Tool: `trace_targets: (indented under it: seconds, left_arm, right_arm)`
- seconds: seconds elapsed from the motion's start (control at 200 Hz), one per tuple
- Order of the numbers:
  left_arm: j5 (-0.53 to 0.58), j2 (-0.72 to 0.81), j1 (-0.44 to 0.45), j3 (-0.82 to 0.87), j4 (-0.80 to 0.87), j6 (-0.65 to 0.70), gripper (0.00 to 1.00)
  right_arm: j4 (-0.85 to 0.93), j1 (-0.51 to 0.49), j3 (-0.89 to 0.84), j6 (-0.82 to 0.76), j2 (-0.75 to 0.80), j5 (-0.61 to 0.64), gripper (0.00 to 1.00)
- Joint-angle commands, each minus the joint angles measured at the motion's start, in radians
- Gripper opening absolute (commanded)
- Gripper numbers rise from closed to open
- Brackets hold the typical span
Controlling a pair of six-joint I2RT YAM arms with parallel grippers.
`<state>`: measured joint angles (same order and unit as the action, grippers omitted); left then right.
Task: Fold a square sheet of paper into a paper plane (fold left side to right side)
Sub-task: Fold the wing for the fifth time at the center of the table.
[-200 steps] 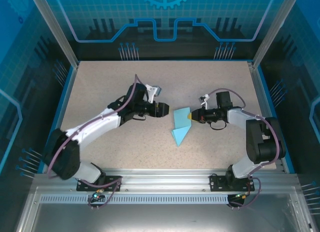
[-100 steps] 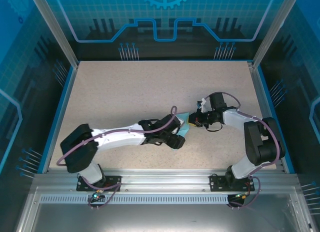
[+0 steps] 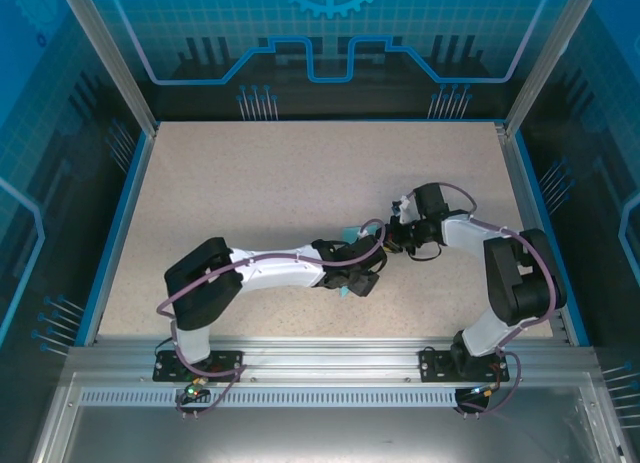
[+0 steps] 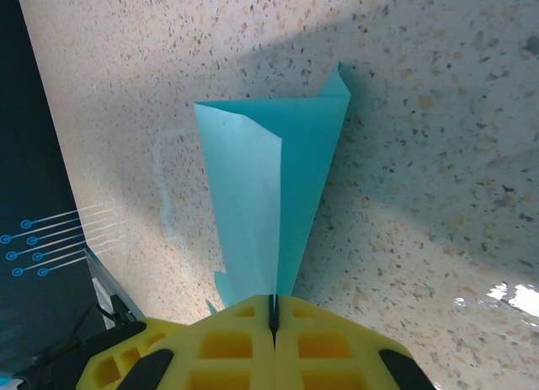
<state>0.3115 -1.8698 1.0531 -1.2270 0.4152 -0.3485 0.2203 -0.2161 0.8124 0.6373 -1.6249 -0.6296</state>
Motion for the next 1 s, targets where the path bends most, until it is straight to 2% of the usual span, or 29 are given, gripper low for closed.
trace_targets:
  seconds: [0.0, 0.765, 0.845, 0.995]
  left_arm:
    - [0.069, -0.033, 0.010, -0.037, 0.059, -0.001, 0.67]
    - [0.080, -0.093, 0.014, -0.057, 0.073, 0.002, 0.46]
    - [0.078, -0.098, 0.015, -0.056, 0.071, 0.002, 0.43]
    - [0.077, -0.094, 0.011, -0.048, 0.063, -0.004, 0.36]
  right_arm:
    - [0.025, -0.018, 0.030, 0.012, -0.019, 0.009, 0.00]
    - [0.058, -0.034, 0.061, 0.009, -0.062, 0.050, 0.00]
    - [0.058, -0.034, 0.062, 0.012, -0.061, 0.044, 0.03]
    - [0.069, -0.028, 0.062, 0.004, -0.044, 0.042, 0.15]
